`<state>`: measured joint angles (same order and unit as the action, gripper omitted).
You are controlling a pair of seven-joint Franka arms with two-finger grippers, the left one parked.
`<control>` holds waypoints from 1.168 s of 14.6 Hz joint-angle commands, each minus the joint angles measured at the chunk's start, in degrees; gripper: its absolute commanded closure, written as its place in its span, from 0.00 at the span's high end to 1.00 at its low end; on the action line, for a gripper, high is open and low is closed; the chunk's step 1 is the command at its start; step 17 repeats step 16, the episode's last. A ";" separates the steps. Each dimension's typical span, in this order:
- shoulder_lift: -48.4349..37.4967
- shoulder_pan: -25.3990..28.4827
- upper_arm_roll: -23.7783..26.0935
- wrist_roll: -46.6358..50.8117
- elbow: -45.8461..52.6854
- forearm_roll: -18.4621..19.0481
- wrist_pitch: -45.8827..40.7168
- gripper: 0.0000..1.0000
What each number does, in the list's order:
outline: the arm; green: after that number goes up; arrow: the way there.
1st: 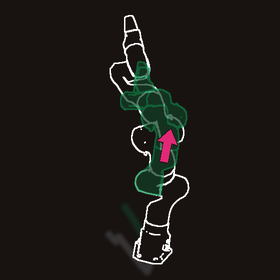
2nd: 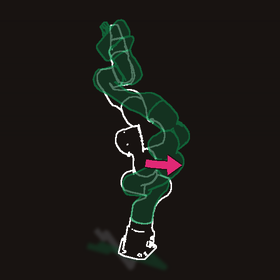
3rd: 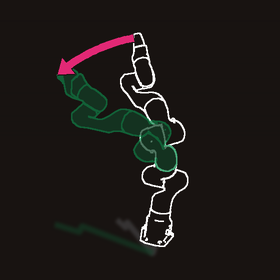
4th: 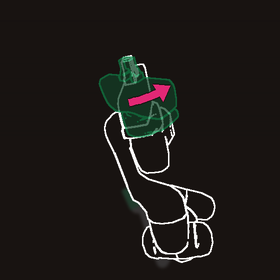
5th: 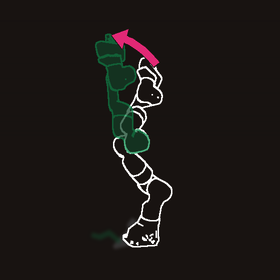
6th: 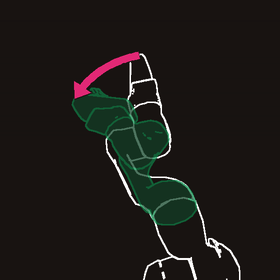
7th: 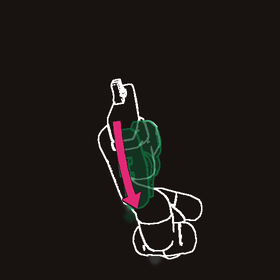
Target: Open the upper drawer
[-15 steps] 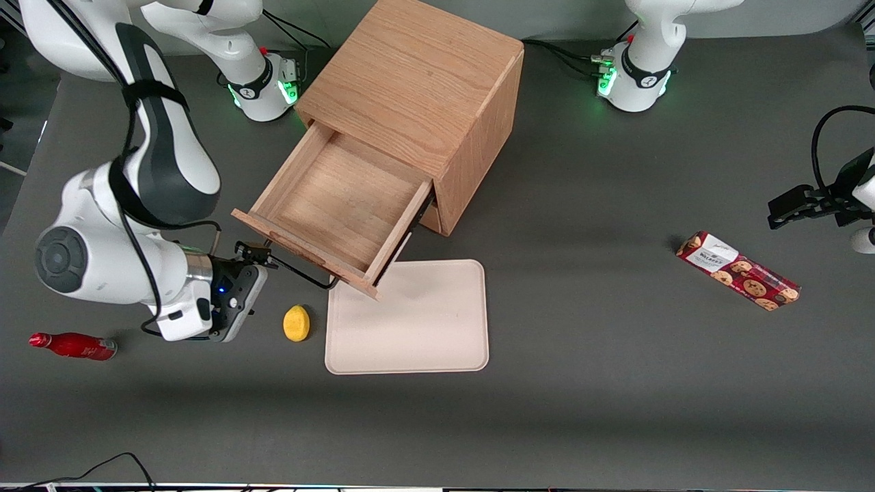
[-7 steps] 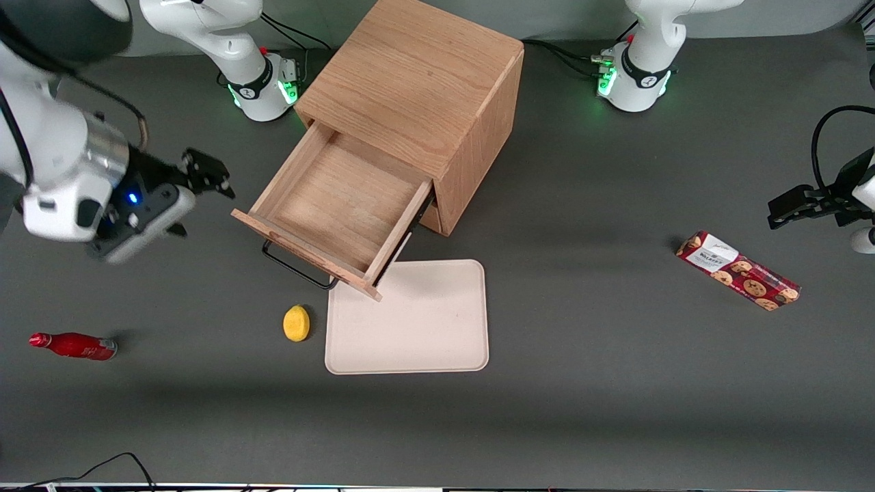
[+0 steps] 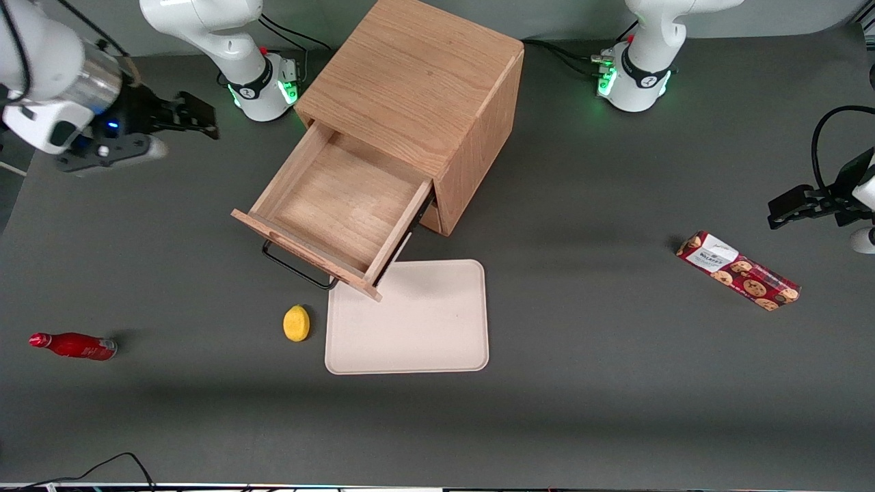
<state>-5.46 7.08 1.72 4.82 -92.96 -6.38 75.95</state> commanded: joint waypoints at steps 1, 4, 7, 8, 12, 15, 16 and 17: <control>2.55 0.39 -3.65 0.28 2.34 1.19 -0.72 1.00; 2.03 0.57 -3.57 3.07 2.09 3.57 0.15 1.00; -1.65 0.65 -2.78 12.38 -2.55 4.70 5.06 1.00; -2.88 0.65 -2.60 14.23 -4.49 5.93 6.73 1.00; -4.39 0.74 -2.07 15.93 -5.75 8.31 10.62 1.00; -1.66 0.65 -2.51 15.83 -2.40 9.55 8.87 1.00; -1.40 0.65 -2.51 15.75 -2.05 9.55 8.86 1.00; -1.40 0.65 -2.51 15.75 -2.05 9.55 8.86 1.00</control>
